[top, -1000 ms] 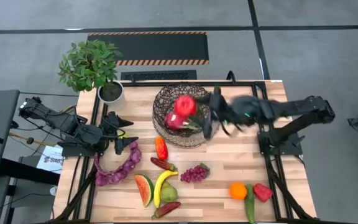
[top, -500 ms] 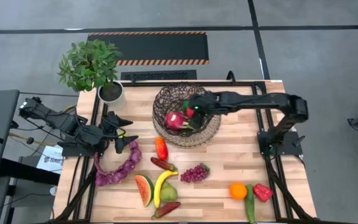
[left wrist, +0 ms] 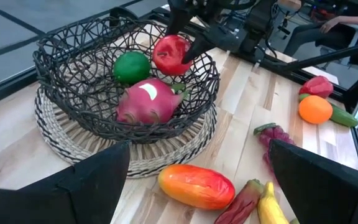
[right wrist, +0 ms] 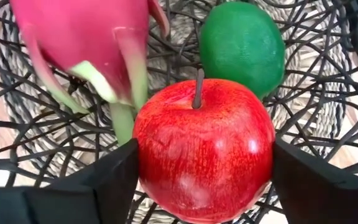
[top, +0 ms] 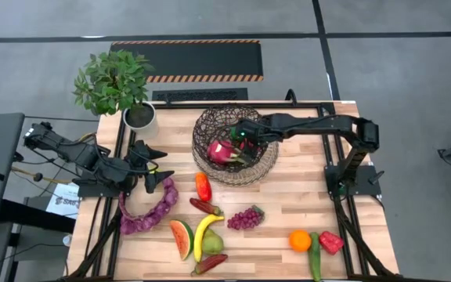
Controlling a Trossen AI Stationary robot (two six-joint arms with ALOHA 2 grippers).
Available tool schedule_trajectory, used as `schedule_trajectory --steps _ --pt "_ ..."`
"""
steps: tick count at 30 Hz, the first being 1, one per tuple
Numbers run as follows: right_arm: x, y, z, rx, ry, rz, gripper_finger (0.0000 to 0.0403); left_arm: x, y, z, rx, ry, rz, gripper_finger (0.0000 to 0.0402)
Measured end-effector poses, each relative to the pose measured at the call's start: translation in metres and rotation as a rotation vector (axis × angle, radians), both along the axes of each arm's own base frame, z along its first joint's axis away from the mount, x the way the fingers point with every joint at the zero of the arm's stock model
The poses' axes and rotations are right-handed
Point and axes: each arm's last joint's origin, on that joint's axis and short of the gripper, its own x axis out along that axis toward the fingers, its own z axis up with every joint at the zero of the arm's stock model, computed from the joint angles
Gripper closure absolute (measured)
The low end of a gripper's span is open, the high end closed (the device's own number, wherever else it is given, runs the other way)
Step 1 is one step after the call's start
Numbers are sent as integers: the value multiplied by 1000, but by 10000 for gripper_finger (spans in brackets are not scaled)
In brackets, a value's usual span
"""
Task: Build produce basket
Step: Put the red apple into the basket, then put the orange into the basket
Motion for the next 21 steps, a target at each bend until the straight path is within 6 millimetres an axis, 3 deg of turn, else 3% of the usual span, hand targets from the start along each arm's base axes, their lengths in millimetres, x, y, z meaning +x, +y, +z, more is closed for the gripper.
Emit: schedule_trajectory --steps 8,15,21 --pt "0 0 0 -2 -5 2 8 0 0 0 1 2 -1 34" --pt "0 4 1 2 16 25 20 0 0 0 1 2 -1 34" --pt "-1 13 27 51 55 72 20 0 0 0 0 2 -1 34"
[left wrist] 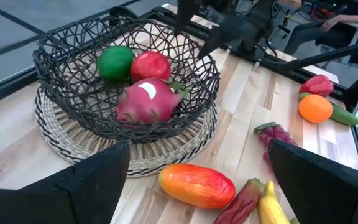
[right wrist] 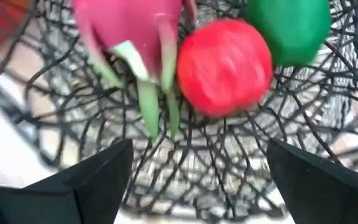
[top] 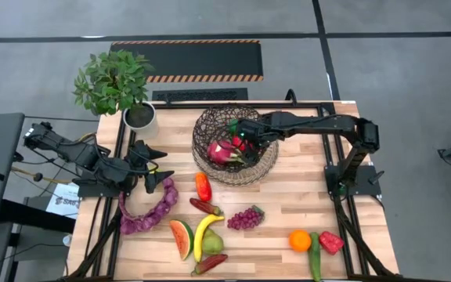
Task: Build produce basket
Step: Put the orange into the basket
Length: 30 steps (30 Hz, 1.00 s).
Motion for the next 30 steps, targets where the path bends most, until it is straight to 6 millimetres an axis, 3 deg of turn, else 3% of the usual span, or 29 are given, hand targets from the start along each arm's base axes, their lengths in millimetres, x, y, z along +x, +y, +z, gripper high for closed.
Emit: schedule_trajectory --steps 6,13,21,27,30 --pt "-24 28 48 37 4 -6 21 0 -1 0 -9 5 -16 34" --pt "-87 101 75 117 54 -167 21 0 0 -1 -5 14 -16 34" --pt "-143 205 59 228 20 -221 21 0 0 -1 -5 13 -16 34" --pt "-162 268 24 263 30 -253 21 0 0 -1 -1 14 -15 34" --pt "-160 292 5 258 37 -251 21 0 0 -1 1 14 -15 34"
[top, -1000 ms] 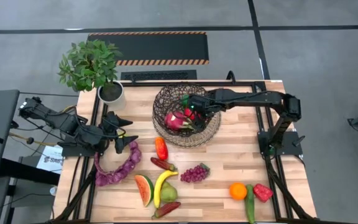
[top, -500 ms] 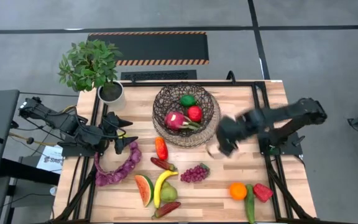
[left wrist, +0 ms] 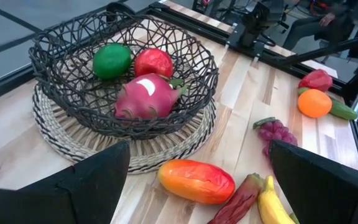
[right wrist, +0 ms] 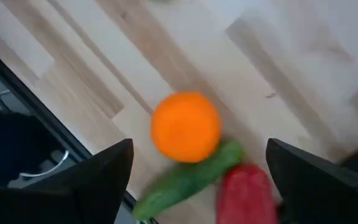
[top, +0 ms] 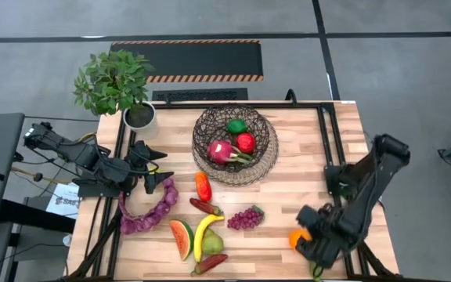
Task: Build produce basket
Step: Put the orange into the basket
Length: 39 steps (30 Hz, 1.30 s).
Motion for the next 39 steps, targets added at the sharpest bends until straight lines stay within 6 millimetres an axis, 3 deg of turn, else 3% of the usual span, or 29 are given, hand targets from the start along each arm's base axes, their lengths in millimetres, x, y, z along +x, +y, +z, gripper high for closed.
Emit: schedule_trajectory --steps 4,10,16,39 --pt "10 23 -24 4 -3 29 21 0 0 0 3 -2 6 34" --pt "20 36 -56 -66 60 102 22 0 0 0 6 -4 12 34" --pt "20 34 -66 -112 125 119 22 0 0 0 6 -4 12 34" --pt "3 10 -105 -42 95 111 24 0 1 0 13 3 11 34"
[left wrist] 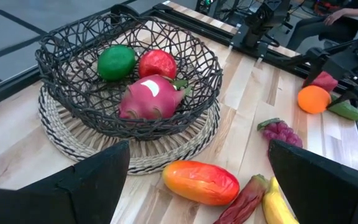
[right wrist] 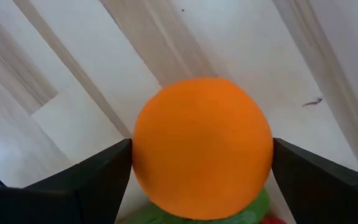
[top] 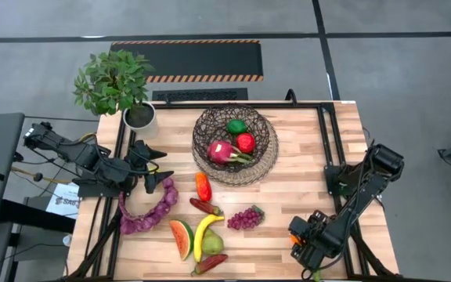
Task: Build produce basket
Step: Put the orange into the basket
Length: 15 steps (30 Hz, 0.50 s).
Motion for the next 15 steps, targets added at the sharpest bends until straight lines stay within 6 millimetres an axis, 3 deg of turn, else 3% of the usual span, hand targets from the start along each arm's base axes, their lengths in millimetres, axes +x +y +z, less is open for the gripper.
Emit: schedule_trajectory --steps 10,15 --pt "9 -11 -1 -24 25 -20 102 0 0 0 -4 -1 3 34" --pt "19 -13 4 -38 -4 -4 114 0 0 0 -4 -1 3 34"
